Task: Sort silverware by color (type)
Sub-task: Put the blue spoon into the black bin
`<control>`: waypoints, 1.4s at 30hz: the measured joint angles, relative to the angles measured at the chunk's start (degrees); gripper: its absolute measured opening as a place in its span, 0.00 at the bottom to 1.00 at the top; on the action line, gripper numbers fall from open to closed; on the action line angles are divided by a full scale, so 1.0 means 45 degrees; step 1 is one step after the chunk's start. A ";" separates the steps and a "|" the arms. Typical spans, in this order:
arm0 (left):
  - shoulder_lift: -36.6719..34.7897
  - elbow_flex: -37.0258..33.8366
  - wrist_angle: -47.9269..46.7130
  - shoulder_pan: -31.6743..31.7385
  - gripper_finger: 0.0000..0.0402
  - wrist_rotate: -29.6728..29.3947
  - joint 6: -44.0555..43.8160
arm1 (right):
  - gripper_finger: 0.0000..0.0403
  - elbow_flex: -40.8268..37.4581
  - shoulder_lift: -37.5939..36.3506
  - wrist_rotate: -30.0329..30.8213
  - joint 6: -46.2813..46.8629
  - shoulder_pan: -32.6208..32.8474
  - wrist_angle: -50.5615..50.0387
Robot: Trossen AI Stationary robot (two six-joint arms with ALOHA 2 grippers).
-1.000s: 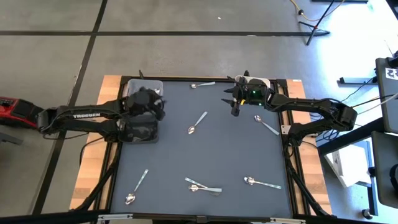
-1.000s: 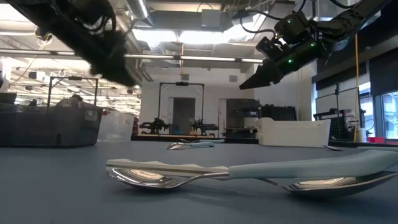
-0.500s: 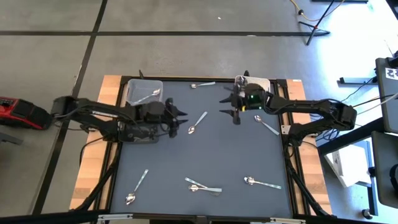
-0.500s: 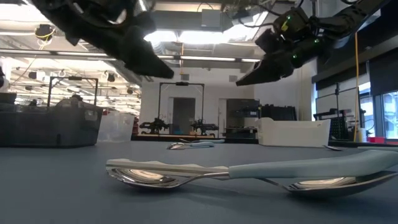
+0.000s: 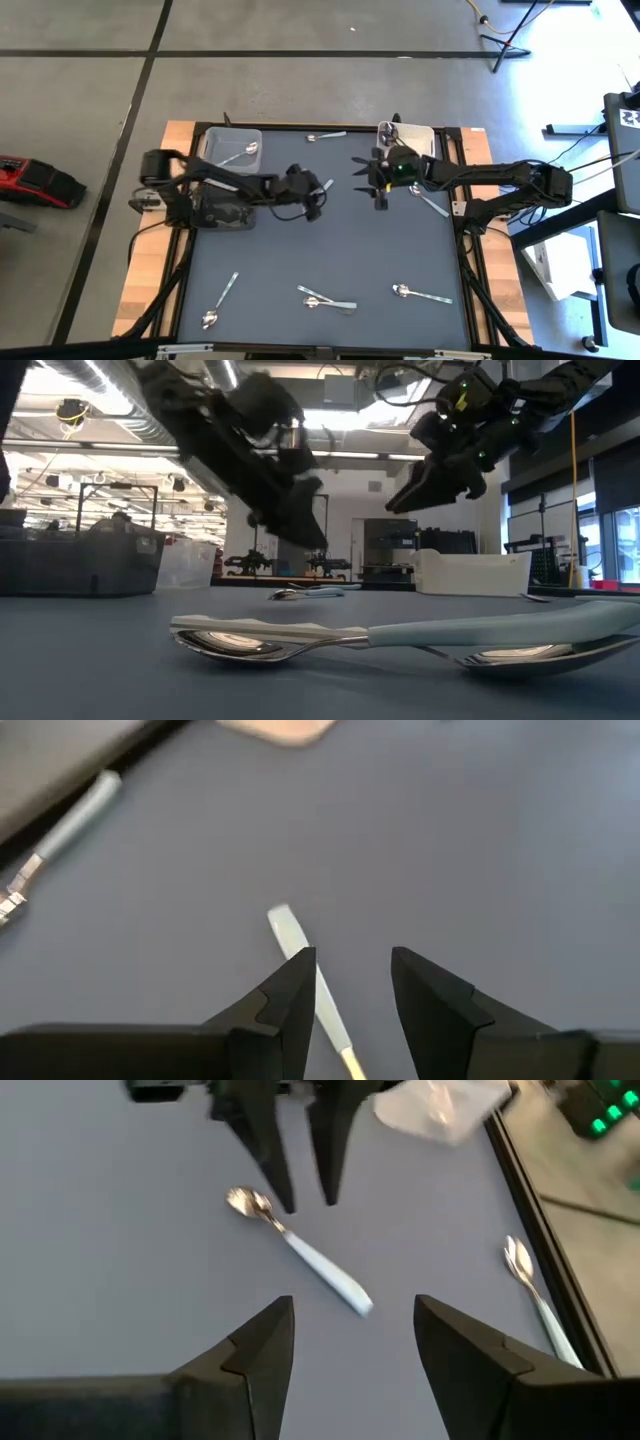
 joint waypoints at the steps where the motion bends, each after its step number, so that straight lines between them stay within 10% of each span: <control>1: 0.0395 0.0293 -0.0191 0.0035 0.32 -0.0005 -0.0085 | 0.49 0.0000 0.0000 0.0232 -0.0001 0.0000 -0.0138; 12: 0.2779 0.1746 -0.1455 0.0536 0.32 0.0233 -0.1071 | 0.49 0.0000 0.0000 0.0773 0.0002 0.0000 -0.0637; 30: 0.1703 0.1833 -0.3053 -0.0149 0.09 0.1856 -0.0371 | 0.49 0.0000 0.0000 0.0749 0.0014 0.0000 -0.0627; 42: -0.2017 0.1810 -0.6319 -0.2991 0.11 -0.2056 -0.0574 | 0.49 0.0000 0.0000 0.1686 0.0057 0.0000 -0.1232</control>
